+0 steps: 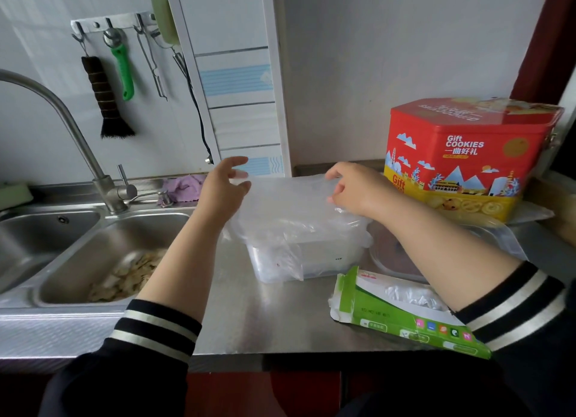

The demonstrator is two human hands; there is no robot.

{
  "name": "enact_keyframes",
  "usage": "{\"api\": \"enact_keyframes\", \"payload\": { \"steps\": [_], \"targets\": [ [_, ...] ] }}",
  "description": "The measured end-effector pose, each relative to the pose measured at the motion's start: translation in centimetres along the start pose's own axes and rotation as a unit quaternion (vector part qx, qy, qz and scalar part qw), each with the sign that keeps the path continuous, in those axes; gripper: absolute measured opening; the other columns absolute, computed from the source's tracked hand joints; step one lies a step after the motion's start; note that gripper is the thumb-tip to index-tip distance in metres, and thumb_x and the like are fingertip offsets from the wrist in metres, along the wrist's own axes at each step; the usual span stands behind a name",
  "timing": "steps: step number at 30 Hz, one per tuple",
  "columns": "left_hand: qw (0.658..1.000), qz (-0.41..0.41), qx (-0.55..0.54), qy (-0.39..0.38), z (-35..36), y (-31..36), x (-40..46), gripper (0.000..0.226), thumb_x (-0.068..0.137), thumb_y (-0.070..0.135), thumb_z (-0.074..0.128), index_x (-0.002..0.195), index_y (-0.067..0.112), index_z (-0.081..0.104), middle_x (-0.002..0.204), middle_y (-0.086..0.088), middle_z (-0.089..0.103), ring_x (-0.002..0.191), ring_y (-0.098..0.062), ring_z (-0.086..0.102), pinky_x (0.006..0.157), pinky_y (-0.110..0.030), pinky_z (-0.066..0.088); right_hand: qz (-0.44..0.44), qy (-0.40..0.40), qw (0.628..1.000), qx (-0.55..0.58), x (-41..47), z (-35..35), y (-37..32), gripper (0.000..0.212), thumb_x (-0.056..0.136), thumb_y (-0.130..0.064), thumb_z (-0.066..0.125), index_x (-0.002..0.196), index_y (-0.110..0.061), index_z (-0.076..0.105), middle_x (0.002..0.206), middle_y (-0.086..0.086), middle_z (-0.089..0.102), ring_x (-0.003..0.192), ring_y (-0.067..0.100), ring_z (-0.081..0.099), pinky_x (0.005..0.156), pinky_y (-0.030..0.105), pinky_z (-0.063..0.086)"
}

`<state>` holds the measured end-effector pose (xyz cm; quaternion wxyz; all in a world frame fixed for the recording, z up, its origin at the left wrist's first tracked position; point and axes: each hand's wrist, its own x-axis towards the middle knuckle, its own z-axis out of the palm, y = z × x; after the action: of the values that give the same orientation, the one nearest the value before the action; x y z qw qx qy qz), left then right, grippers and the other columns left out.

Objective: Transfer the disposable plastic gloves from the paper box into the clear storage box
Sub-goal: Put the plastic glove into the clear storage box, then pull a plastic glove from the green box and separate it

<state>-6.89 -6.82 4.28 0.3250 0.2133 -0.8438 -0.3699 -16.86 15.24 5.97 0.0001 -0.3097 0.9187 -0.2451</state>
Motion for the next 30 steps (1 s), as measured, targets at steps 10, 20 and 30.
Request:
{"api": "enact_keyframes", "payload": {
  "steps": [10, 20, 30],
  "targets": [
    [0.994, -0.013, 0.09, 0.058, 1.7, 1.1, 0.2, 0.028, 0.086, -0.004, 0.05, 0.102, 0.017, 0.06, 0.122, -0.007, 0.043, 0.089, -0.019, 0.049, 0.074, -0.027, 0.039, -0.111, 0.147, 0.962, -0.202, 0.3, -1.1, -1.4, 0.014, 0.097, -0.02, 0.051, 0.107, -0.016, 0.06, 0.108, 0.007, 0.059, 0.102, 0.03, 0.053, 0.076, 0.034, 0.038],
    [0.975, -0.059, 0.215, -0.003, 2.8, 3.2, -0.1, 0.04, 0.081, -0.01, 0.04, 0.107, 0.011, 0.061, 0.134, -0.012, 0.031, 0.073, -0.029, 0.051, 0.066, -0.032, 0.04, -0.059, -0.054, 0.975, -0.206, 0.1, -0.8, -3.0, 0.066, 0.081, -0.071, 0.053, 0.127, -0.024, 0.054, 0.129, 0.005, 0.048, 0.118, 0.028, 0.049, 0.087, 0.037, 0.042],
    [0.897, 0.15, 0.395, -0.13, 0.9, 5.4, -0.8, 0.043, 0.09, 0.037, 0.065, 0.13, 0.024, 0.057, 0.137, -0.004, 0.044, 0.125, -0.029, 0.038, 0.103, -0.041, 0.036, -0.062, -0.129, 0.972, -0.189, 1.5, 0.6, -2.4, 0.067, 0.087, -0.057, 0.059, 0.136, -0.014, 0.049, 0.139, 0.009, 0.048, 0.121, 0.026, 0.05, 0.087, 0.032, 0.04]
  ]
}}
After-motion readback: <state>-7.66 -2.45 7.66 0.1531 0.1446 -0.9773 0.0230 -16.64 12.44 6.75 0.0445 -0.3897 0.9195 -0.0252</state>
